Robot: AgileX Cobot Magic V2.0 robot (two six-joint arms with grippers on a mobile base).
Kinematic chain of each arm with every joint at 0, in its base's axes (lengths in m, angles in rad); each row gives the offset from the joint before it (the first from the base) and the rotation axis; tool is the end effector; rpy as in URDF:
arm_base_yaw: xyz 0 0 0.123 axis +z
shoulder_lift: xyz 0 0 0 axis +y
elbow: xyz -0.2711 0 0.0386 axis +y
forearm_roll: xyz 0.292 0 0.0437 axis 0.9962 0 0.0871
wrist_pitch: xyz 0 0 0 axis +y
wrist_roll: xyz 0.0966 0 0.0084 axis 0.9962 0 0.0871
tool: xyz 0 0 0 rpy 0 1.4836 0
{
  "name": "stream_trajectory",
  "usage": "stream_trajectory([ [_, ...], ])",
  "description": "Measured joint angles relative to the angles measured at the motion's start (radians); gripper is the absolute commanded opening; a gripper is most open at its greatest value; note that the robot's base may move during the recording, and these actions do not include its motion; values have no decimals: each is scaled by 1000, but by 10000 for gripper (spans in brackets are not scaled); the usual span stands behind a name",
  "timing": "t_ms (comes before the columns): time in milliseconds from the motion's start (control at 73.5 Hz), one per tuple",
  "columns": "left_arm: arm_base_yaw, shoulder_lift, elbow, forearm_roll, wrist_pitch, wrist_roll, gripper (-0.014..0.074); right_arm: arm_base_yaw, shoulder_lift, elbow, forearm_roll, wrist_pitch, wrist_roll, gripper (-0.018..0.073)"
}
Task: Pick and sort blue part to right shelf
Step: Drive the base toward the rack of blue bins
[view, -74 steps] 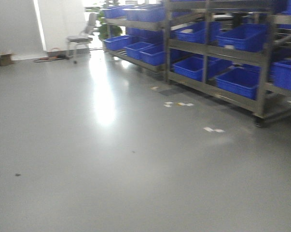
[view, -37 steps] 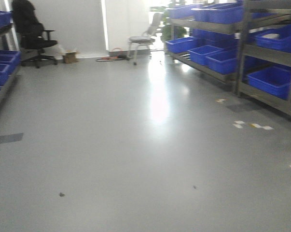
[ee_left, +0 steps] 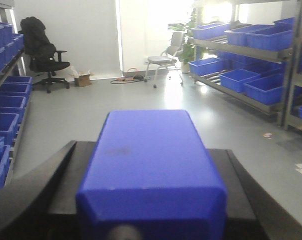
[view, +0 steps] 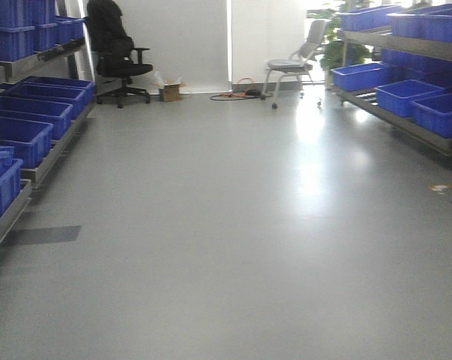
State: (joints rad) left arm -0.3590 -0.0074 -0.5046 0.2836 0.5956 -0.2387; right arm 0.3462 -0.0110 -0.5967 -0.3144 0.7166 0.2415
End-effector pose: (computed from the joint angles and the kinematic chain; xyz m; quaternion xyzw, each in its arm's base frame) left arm 0.0592 -0.0059 0.3428 0.0684 0.6959 -0.0738 0.7111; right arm 0.0426 -0.0056 0.3615 -0.0494 0.7043 0.0507 0.7064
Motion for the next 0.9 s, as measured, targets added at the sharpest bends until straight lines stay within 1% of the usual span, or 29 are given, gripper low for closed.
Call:
stream_trajectory([
  [898,0,0,0,0,0,0,315,0,0,0,0,0,0,287],
])
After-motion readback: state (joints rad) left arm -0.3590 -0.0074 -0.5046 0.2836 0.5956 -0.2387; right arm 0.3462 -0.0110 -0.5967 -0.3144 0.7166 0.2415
